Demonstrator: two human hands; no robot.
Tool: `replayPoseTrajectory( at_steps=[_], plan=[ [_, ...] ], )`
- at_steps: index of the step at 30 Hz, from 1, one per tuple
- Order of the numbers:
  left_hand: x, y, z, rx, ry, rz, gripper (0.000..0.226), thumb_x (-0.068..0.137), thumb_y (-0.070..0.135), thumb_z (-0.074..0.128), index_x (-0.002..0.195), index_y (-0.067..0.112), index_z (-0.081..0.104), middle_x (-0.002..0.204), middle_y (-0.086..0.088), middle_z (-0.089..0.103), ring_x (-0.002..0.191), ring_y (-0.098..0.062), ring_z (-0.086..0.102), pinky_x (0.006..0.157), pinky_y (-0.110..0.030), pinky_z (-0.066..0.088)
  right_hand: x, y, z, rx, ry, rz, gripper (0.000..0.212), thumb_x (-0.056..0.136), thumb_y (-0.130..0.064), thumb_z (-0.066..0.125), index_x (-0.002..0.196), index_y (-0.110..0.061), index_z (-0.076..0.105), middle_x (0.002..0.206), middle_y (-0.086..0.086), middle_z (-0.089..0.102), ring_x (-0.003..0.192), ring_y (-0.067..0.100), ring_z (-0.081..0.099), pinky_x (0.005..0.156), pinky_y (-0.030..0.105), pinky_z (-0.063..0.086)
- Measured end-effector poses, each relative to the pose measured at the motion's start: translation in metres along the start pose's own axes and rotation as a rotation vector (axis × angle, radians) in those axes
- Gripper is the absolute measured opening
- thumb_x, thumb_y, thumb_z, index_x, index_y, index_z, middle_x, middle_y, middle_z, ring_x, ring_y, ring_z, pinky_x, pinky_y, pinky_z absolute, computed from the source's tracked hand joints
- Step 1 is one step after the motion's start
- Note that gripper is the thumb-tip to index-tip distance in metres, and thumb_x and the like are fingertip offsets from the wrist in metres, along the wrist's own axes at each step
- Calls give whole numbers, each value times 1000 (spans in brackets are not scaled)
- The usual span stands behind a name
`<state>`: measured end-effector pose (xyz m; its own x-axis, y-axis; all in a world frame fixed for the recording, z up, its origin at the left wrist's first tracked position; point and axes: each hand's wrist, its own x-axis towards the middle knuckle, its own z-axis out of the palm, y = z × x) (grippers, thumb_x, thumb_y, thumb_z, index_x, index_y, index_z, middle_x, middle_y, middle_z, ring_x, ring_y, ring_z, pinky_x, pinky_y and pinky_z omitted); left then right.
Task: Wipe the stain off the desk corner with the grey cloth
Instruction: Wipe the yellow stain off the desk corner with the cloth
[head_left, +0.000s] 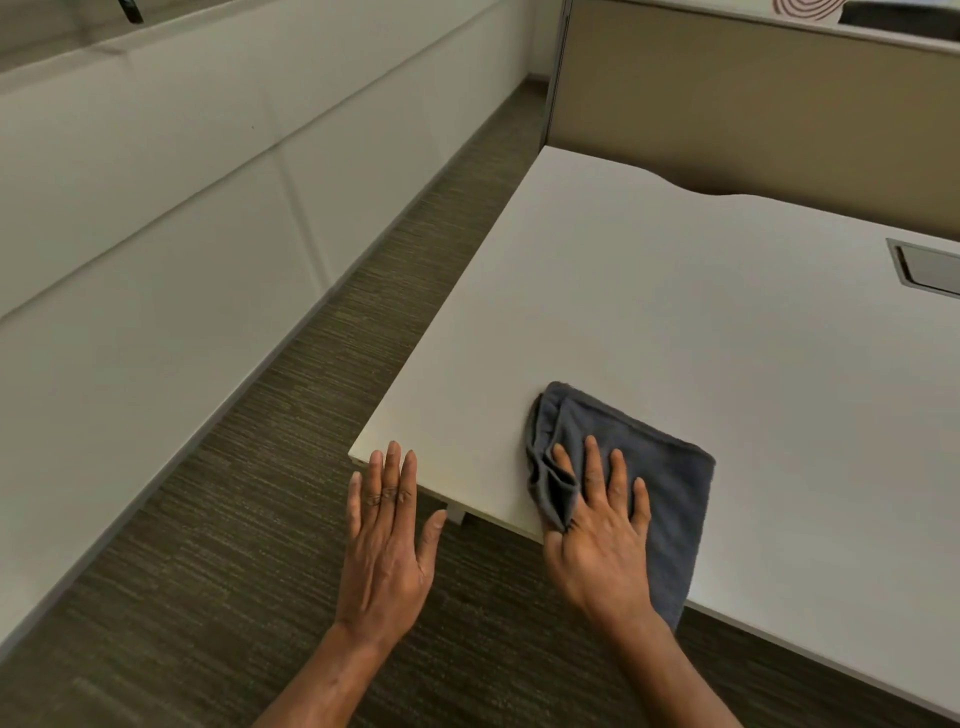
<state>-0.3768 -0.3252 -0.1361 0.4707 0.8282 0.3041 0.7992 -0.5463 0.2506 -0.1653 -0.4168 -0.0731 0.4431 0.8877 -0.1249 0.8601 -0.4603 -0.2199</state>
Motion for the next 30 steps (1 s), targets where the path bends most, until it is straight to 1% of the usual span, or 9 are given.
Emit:
replayPoseTrajectory(
  at_steps=[2,4,7,14,24,30],
  plan=[
    [3,-2,0,6,-10,2,71,109,52,22,165,8,12,174,-12,8,162,-29,7,129,-54,12,12,4,-4,22,22,59,86,85,-39,29,156,-38,-18,168,3,-23,153,28,-26,124,52,-14],
    [5,-3,1,16,-14,9,71,109,51,24,165,8,12,174,-12,8,162,-29,7,129,-54,12,28,9,-8,33,43,100,81,92,-38,34,159,-36,-11,169,4,-19,154,30,-23,124,53,-12],
    [7,-2,3,11,-13,13,72,108,51,27,165,9,12,174,-11,7,162,-29,7,129,-53,12,53,13,-12,25,71,142,78,96,-36,38,160,-33,-6,170,7,-15,155,32,-19,124,55,-10],
    [12,-6,4,-12,-17,24,72,108,52,26,165,10,10,175,-9,4,162,-28,6,130,-51,10,101,8,-17,32,88,190,78,95,-37,41,161,-29,0,170,11,-11,155,38,-15,123,58,-11],
    [11,-6,3,-23,-42,36,72,110,55,21,165,9,13,175,-10,5,162,-28,7,130,-48,9,133,-4,-18,9,55,116,74,98,-40,36,160,-33,-3,170,9,-12,154,36,-18,122,57,-14],
    [12,-6,1,-51,-46,37,71,110,55,22,165,11,13,175,-7,5,162,-27,7,132,-44,3,155,-14,-17,-9,27,16,71,101,-44,32,160,-35,-6,170,7,-11,155,35,-18,122,58,-13]
  ],
)
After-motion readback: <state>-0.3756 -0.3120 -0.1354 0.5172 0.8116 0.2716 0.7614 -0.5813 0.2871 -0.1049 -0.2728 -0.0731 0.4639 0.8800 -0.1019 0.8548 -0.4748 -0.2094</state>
